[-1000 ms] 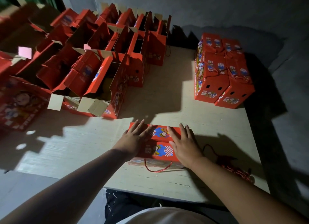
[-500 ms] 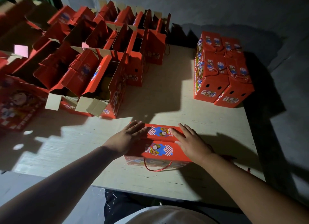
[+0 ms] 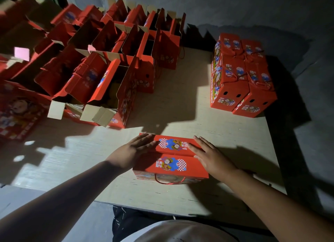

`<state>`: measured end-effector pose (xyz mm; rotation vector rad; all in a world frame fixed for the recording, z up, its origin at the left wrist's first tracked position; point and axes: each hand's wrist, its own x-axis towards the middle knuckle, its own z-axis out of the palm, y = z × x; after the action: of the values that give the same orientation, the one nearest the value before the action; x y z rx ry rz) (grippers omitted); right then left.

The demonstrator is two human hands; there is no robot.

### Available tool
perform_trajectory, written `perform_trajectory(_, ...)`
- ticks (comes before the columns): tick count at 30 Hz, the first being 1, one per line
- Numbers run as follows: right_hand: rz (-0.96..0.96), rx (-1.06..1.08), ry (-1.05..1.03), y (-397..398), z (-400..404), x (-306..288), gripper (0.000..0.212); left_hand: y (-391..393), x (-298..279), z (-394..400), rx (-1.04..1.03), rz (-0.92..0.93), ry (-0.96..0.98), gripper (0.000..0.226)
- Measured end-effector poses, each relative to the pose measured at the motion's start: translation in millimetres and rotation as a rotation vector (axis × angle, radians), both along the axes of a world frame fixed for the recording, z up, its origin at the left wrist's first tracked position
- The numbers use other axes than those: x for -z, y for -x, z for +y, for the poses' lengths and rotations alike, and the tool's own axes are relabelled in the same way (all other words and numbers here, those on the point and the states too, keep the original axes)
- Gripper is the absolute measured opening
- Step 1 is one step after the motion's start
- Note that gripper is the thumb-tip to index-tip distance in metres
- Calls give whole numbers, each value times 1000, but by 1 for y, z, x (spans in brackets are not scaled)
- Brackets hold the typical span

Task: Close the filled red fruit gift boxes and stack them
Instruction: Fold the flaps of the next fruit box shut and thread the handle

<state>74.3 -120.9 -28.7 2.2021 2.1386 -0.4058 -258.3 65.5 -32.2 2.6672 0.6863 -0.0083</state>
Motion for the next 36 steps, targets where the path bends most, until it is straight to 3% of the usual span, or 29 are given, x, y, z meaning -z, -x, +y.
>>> perform_trajectory(5, 13, -33, -14, -3, -7, 0, 60, 9, 2, 0, 28, 69, -25, 91)
perform_trajectory(20, 56, 20, -100, 9, -16, 2, 61, 17, -1, -18, -56, 69, -24, 90)
perform_trajectory(23, 125, 129, -85, 23, -23, 6, 71, 22, 1, -32, -158, -37, 72, 76)
perform_trajectory(26, 168, 212, -96, 34, -33, 13, 86, 23, 7, -49, -241, -63, 83, 81)
perform_trajectory(36, 184, 198, -33, 35, -37, 6, 112, 22, 16, -57, -271, -52, 65, 83)
